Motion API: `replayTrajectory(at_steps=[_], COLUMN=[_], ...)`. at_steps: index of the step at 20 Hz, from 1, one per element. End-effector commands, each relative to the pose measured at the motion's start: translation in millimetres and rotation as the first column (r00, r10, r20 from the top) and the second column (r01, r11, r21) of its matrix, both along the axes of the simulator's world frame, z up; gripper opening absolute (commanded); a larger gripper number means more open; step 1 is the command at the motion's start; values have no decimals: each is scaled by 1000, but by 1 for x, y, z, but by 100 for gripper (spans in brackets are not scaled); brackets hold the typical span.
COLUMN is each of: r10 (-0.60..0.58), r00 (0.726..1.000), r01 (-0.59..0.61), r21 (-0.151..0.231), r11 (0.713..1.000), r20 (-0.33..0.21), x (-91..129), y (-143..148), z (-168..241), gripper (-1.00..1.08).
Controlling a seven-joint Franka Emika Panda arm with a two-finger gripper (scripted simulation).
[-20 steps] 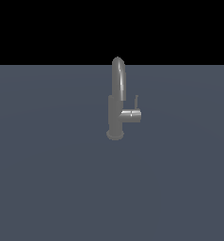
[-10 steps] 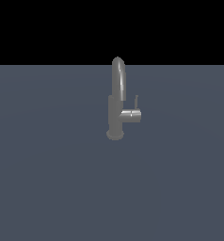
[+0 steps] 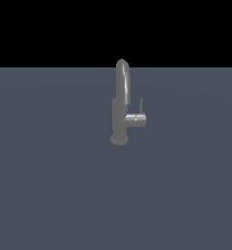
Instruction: Turn on the faucet by rotating a designated handle.
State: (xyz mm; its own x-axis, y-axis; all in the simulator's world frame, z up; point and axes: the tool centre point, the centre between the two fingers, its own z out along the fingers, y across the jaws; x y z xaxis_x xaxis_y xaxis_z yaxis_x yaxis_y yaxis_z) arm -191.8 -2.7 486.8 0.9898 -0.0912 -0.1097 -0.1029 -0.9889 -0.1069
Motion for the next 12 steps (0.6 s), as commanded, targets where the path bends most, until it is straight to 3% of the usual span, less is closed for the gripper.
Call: replayTrajectory(at_steps=[1, 12], r10=[-31, -159], r00=[999, 967], r01=[32, 191], r21=[30, 154], r11=[999, 969], r20=[-34, -199], x=[14, 76], y=[-1, -11], z=[-3, -21], gripper=[-100, -100])
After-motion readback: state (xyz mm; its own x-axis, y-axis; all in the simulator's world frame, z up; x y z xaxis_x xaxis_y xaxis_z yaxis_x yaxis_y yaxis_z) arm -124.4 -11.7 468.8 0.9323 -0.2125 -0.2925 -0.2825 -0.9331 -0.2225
